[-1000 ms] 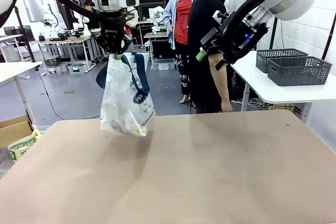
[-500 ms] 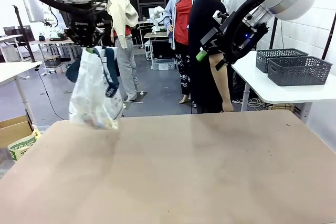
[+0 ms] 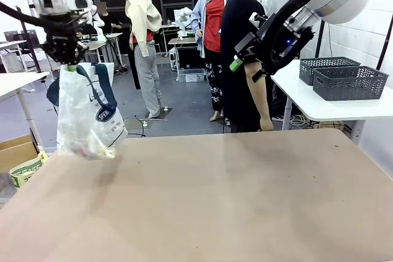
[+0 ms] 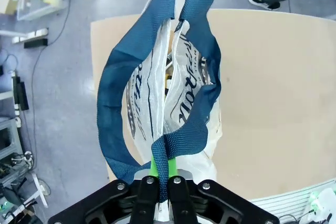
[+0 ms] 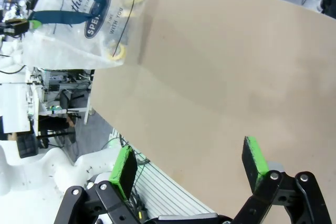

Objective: Transfer purchased items from the store into the shopping bag.
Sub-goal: Move the Reusable shopping bag to the right side of the table.

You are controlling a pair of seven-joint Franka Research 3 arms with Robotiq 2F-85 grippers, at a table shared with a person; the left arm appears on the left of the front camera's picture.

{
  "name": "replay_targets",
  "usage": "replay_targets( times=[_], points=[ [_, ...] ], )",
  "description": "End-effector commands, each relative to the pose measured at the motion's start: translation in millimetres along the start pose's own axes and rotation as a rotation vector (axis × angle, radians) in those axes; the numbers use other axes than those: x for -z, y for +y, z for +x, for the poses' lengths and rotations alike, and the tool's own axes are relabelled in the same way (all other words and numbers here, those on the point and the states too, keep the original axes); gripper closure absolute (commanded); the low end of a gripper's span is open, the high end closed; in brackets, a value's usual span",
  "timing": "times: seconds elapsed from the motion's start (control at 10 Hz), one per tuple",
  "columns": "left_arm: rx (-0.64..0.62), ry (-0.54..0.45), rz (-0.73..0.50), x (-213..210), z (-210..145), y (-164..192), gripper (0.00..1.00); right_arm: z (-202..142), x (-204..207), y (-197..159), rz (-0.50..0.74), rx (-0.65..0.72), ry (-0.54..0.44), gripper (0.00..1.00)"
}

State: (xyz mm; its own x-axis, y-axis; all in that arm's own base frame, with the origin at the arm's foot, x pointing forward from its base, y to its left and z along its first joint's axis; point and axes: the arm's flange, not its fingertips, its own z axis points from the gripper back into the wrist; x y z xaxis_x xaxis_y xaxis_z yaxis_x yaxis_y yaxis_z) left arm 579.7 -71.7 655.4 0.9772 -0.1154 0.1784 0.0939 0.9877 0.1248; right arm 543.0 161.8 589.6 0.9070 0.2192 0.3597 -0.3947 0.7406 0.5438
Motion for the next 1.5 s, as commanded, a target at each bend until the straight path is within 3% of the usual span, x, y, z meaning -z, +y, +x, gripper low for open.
replay_targets(
  times=[0.0, 0.2, 0.5, 1.3, 1.4],
  points=[
    [0.012, -0.069, -0.048, 17.2, -17.4, 32.5, 1.00, 0.0, 0.5, 1.5, -0.003, 0.013, -0.008, 0.00],
    [0.032, -0.126, -0.066, 39.9, -14.5, 60.8, 1.00, 0.0, 0.5, 1.5, -0.003, 0.013, -0.008, 0.00],
    [0.027, -0.130, -0.083, 56.1, -24.4, 86.8, 1.00, 0.0, 0.5, 1.5, -0.003, 0.013, -0.008, 0.00],
    [-0.014, -0.033, -0.162, 108.9, -63.9, 103.0, 1.00, 0.0, 0.5, 1.5, -0.003, 0.013, -0.008, 0.00],
    [-0.035, -0.026, -0.112, 103.3, -50.3, 103.7, 1.00, 0.0, 0.5, 1.5, -0.003, 0.013, -0.008, 0.00]
  ],
)
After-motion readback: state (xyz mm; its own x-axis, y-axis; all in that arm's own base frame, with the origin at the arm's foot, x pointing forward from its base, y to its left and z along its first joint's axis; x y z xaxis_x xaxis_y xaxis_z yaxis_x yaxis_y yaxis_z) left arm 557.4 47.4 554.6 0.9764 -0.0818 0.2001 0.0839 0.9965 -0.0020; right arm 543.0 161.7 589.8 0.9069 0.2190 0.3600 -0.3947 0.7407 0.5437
